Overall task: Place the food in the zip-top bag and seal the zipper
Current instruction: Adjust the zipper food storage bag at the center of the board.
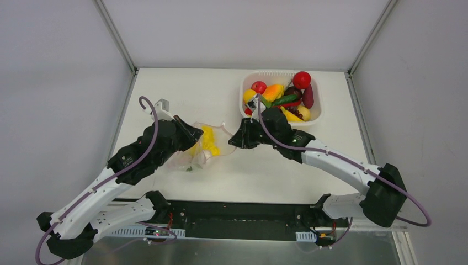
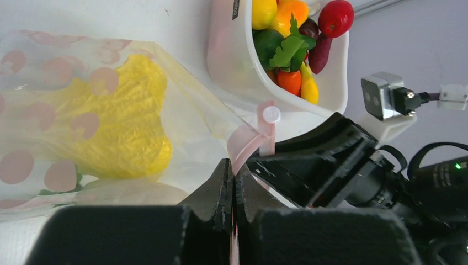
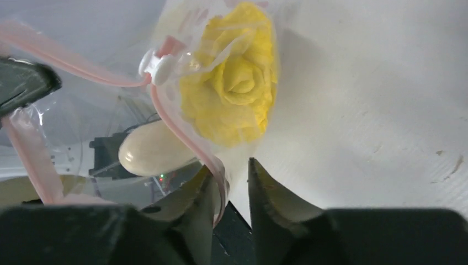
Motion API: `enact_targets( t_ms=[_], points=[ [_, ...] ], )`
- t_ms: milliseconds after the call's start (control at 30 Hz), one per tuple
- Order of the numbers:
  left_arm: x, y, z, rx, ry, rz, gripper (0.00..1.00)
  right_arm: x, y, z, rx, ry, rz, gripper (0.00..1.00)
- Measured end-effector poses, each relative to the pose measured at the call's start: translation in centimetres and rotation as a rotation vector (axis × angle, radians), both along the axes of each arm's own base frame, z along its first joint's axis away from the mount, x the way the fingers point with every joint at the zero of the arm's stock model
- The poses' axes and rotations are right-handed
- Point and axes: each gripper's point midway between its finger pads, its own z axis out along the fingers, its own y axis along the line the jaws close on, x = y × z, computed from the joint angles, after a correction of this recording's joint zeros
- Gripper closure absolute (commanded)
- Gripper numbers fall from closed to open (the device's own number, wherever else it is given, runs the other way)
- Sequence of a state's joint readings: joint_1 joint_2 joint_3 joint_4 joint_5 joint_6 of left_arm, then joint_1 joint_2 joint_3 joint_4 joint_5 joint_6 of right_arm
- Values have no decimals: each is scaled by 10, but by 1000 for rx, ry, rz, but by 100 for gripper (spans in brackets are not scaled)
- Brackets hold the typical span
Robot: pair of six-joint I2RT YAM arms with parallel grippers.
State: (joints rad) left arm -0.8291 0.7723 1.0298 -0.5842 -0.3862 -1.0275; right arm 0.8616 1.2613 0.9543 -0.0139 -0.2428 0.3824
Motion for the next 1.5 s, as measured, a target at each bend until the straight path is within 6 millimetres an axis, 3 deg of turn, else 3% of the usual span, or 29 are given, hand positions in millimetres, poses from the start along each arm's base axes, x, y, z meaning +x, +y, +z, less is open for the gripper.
enact_targets(
  t_ms=[33,133,200,300,467,567,633,800,833,900,967,1000,1167,1267,1367,1500],
  points=[
    [0,0,0,0,0,0,100,2,3,-7,-17,15,1,100],
    [0,2,-2,20,0,-1,100,7,10,-13,-32,35,7,100],
    [0,8,-2,51,2,10,100,9,14,-2,-14,23,13,100],
    [-3,24,8,113,-11,37,100,8,24,30,54,-12,53,100],
    [-10,68,46,191,-97,134,100,9,45,97,191,-91,132,100],
    [-19,85,60,199,-130,150,100,19,63,115,203,-96,154,100],
    [-24,92,66,199,-145,154,100,26,76,117,204,-88,176,100],
    [-26,93,57,248,-115,136,100,25,85,92,160,-19,208,95],
    [-26,92,56,248,-115,132,100,25,85,89,153,-12,210,92],
    [-25,91,56,251,-115,130,100,25,84,86,141,-8,206,71],
    [-25,91,54,259,-109,129,100,28,82,82,123,-18,192,42],
    [-24,90,53,265,-104,129,100,31,80,79,115,-17,178,35],
    [-15,80,18,315,-45,123,100,50,54,47,17,0,119,25],
    [-12,72,-4,335,-2,111,100,55,27,36,-24,1,89,21],
    [-10,68,-9,333,5,104,100,54,-2,48,-31,-52,58,20],
    [-7,61,-5,308,-8,93,100,67,-38,91,1,-198,-48,18]
  ],
)
